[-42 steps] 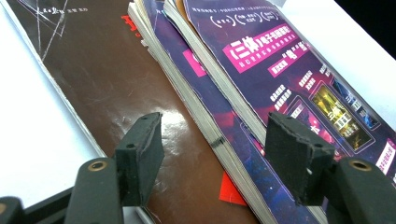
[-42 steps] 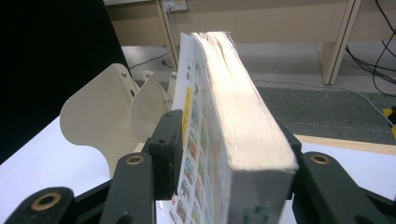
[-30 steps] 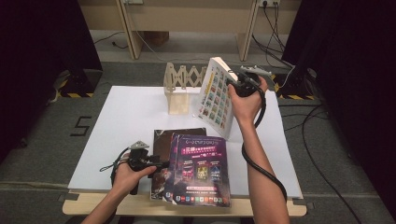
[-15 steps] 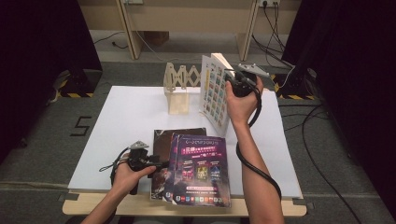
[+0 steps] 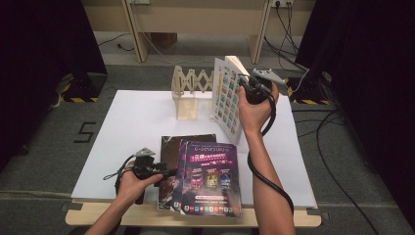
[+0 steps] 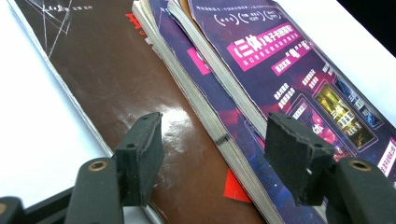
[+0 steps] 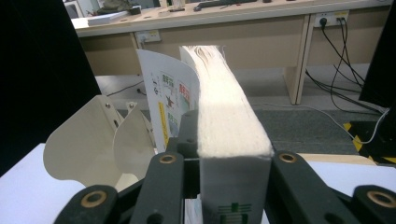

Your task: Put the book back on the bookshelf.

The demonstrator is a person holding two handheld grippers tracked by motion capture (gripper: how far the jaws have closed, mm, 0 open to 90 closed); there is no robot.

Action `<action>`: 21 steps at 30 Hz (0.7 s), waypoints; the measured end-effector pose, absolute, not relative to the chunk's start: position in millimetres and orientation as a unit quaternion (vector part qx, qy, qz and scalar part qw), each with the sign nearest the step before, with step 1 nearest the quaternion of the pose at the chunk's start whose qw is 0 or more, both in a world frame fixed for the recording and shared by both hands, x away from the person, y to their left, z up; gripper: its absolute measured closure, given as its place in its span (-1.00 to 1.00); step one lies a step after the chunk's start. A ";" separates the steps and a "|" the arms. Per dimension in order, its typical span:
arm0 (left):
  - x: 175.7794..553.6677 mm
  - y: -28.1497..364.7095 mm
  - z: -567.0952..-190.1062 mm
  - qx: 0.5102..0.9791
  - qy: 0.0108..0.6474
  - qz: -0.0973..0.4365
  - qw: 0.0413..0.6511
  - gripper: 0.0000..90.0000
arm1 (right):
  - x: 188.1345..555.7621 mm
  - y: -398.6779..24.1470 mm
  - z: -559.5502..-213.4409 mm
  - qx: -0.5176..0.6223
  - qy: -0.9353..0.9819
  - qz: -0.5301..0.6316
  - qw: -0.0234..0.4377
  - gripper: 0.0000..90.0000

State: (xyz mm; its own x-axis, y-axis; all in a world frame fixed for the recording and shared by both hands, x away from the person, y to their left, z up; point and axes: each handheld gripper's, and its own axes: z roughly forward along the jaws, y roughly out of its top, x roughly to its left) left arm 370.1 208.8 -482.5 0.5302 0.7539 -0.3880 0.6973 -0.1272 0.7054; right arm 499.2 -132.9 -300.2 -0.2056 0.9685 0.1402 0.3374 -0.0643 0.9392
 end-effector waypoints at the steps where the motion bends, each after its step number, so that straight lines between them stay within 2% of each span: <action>1: 369.8 208.4 -482.6 0.751 0.483 0.031 0.449 -0.20 | 498.7 -133.4 -300.5 0.541 0.602 0.490 0.323 0.66; 10: 369.8 206.5 -484.3 0.752 0.482 0.028 0.448 -0.20 | 501.8 -130.1 -299.3 0.539 0.602 0.493 0.323 0.66; 21: 370.3 207.5 -485.6 0.752 0.482 0.027 0.448 -0.20 | 529.2 -112.3 -298.7 0.536 0.591 0.507 0.326 0.66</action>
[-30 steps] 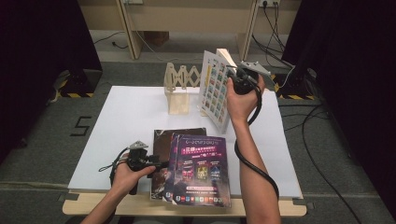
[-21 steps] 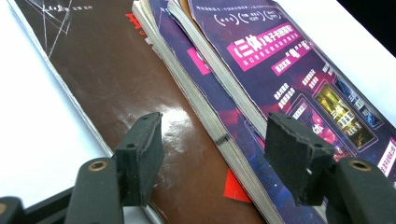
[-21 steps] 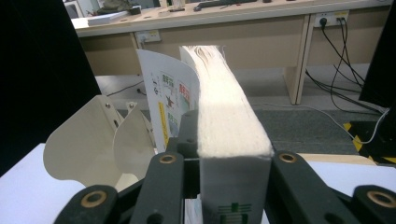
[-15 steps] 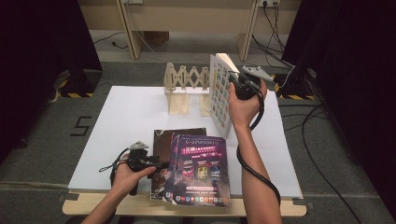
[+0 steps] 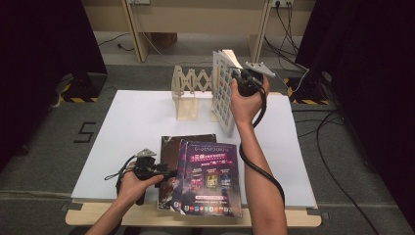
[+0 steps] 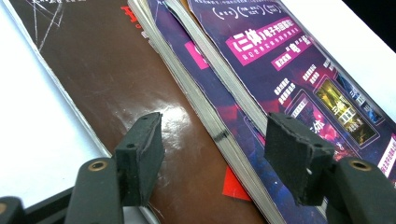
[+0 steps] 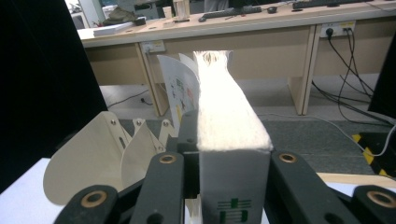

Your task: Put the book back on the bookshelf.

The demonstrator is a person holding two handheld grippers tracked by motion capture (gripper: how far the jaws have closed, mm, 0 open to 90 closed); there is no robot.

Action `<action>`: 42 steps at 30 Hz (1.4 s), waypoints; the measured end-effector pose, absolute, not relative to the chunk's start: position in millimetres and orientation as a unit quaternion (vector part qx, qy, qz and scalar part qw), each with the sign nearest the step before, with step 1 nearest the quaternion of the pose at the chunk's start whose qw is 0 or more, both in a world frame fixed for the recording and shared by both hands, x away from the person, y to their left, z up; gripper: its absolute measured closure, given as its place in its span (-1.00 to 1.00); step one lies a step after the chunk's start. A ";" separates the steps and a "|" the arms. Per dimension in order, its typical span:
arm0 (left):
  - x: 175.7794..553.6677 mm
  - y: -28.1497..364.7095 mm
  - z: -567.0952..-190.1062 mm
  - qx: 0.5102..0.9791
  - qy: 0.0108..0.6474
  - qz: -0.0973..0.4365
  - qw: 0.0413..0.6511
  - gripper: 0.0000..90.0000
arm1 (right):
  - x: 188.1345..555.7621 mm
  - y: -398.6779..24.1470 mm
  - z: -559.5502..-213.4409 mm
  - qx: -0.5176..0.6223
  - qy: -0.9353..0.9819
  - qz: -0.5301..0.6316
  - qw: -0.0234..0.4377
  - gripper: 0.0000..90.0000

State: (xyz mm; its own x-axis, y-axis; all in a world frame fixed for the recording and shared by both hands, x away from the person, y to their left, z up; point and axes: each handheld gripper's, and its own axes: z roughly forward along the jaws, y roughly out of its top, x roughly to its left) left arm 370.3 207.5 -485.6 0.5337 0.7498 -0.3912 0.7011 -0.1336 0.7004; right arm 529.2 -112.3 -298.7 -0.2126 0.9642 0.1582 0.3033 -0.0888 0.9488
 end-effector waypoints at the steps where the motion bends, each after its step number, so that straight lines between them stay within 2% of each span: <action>1: 370.3 207.9 -485.3 0.752 0.482 0.025 0.448 -0.20 | 532.6 -111.1 -298.5 0.535 0.590 0.508 0.328 0.66; 9: 371.2 210.3 -486.3 0.751 0.485 0.027 0.448 -0.20 | 552.9 -101.6 -307.6 0.531 0.587 0.507 0.342 0.65; 18: 370.3 210.3 -486.6 0.751 0.485 0.028 0.447 -0.20 | 539.6 -105.6 -323.4 0.523 0.596 0.489 0.364 0.63; 24: 369.3 208.0 -487.0 0.753 0.484 0.026 0.446 -0.20 | 533.5 -119.6 -319.2 0.530 0.614 0.482 0.332 0.57; 33: 369.3 207.9 -486.7 0.753 0.483 0.027 0.446 -0.20 | 546.1 -123.1 -309.5 0.541 0.628 0.475 0.295 0.45; 37: 369.5 208.1 -487.4 0.754 0.483 0.027 0.445 -0.20 | 551.4 -120.2 -312.0 0.550 0.640 0.456 0.281 0.58; 42: 368.9 206.8 -487.7 0.754 0.482 0.026 0.445 -0.20 | 552.9 -117.6 -310.2 0.554 0.636 0.447 0.298 0.66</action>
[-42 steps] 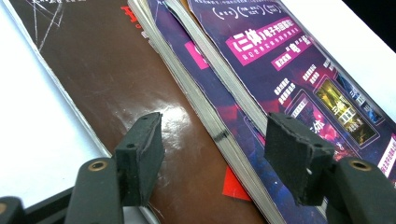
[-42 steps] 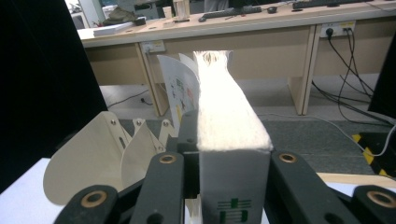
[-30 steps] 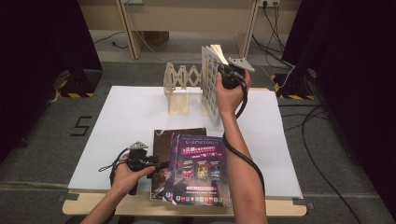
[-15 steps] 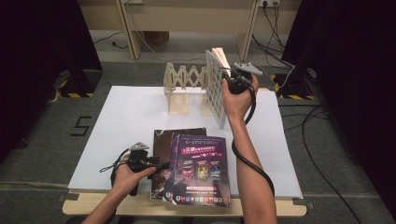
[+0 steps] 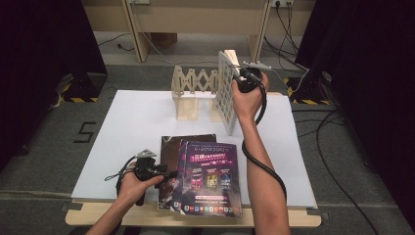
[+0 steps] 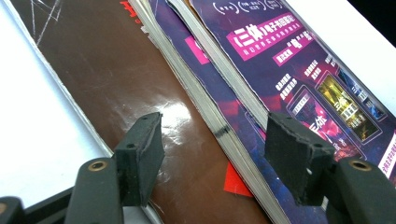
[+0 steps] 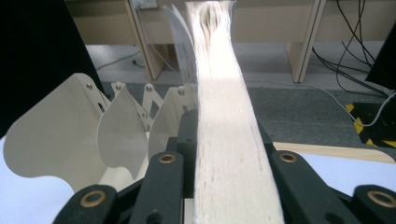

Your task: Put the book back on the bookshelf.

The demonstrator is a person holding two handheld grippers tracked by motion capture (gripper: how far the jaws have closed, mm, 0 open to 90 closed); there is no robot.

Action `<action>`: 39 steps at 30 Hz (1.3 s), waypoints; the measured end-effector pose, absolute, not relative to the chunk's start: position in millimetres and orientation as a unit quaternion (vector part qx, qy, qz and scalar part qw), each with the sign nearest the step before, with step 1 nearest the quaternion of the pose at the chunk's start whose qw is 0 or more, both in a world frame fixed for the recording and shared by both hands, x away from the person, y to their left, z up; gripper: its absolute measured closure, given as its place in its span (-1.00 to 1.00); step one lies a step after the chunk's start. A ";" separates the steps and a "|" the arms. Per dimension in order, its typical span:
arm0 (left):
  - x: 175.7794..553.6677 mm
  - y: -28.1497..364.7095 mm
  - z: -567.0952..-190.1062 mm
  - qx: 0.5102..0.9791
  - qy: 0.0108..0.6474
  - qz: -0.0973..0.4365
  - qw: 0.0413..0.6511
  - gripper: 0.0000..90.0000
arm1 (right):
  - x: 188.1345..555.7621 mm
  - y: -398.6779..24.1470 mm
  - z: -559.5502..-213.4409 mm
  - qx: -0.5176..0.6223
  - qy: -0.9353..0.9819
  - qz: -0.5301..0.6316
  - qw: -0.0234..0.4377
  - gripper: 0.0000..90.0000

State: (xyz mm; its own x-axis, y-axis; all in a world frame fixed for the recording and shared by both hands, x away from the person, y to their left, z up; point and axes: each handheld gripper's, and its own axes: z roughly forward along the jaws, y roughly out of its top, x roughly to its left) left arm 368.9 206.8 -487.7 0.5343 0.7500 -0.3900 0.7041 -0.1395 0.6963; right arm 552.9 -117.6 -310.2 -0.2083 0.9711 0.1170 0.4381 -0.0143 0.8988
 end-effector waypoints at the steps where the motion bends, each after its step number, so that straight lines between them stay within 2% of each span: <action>1: 369.0 206.8 -487.7 0.755 0.481 0.026 0.445 -0.20 | 552.9 -117.5 -310.5 0.556 0.630 0.453 0.297 0.66; 16: 369.4 207.3 -488.1 0.755 0.481 0.027 0.444 -0.20 | 557.3 -112.6 -322.2 0.546 0.606 0.463 0.347 0.63; 25: 368.0 206.1 -485.0 0.754 0.480 0.030 0.448 -0.20 | 545.6 -116.5 -319.4 0.547 0.606 0.466 0.341 0.40; 39: 367.0 203.6 -481.5 0.754 0.478 0.035 0.450 -0.19 | 520.9 -126.5 -315.6 0.539 0.610 0.475 0.334 0.21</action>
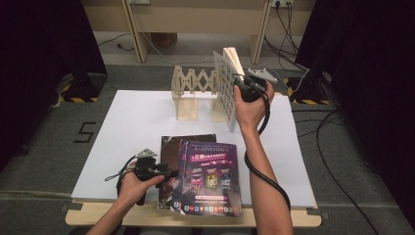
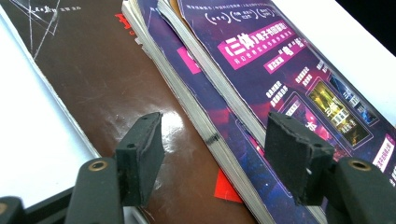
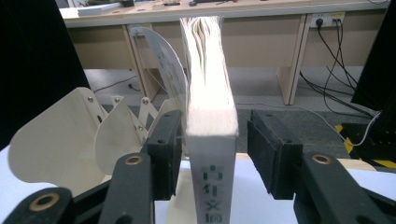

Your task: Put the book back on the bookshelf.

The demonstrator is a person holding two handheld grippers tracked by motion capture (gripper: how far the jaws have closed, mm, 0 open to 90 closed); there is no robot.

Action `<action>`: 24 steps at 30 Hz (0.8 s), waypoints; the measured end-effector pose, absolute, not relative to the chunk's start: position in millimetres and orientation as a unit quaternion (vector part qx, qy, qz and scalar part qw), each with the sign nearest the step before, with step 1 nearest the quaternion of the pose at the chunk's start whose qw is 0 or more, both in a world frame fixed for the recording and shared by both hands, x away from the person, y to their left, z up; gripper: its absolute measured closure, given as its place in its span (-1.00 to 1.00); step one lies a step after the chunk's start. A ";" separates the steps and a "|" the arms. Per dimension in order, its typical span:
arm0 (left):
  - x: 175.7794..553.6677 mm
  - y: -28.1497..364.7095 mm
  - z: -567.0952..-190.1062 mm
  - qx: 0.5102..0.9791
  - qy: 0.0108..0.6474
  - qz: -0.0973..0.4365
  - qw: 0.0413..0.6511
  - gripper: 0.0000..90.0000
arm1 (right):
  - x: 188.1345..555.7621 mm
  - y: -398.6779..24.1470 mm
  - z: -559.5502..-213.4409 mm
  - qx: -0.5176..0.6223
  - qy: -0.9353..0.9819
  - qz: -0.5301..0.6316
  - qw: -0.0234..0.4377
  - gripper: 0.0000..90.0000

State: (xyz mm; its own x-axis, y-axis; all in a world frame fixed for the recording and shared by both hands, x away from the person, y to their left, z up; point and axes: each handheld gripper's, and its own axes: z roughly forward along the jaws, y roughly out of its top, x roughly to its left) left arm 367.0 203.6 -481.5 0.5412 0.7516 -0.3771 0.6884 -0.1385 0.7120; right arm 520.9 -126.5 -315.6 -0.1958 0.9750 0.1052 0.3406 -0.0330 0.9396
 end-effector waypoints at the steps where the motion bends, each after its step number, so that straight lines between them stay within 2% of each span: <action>1: 367.0 203.2 -481.3 0.753 0.477 0.035 0.452 -0.19 | 520.1 -127.2 -315.5 0.538 0.611 0.474 0.335 0.20; 15: 368.8 195.6 -475.5 0.751 0.471 0.029 0.462 -0.17 | 497.0 -141.9 -320.9 0.546 0.618 0.476 0.305 0.17; 24: 375.8 190.5 -469.6 0.739 0.481 0.021 0.471 -0.10 | 477.1 -149.2 -334.8 0.556 0.633 0.468 0.268 0.17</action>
State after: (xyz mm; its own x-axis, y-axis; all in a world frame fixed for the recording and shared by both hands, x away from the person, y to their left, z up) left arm 375.8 190.5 -469.6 0.5365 0.7306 -0.4224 0.6920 -0.0943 0.7158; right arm 477.1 -149.2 -334.8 -0.2386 0.9540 0.1819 0.4530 -0.0563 0.8897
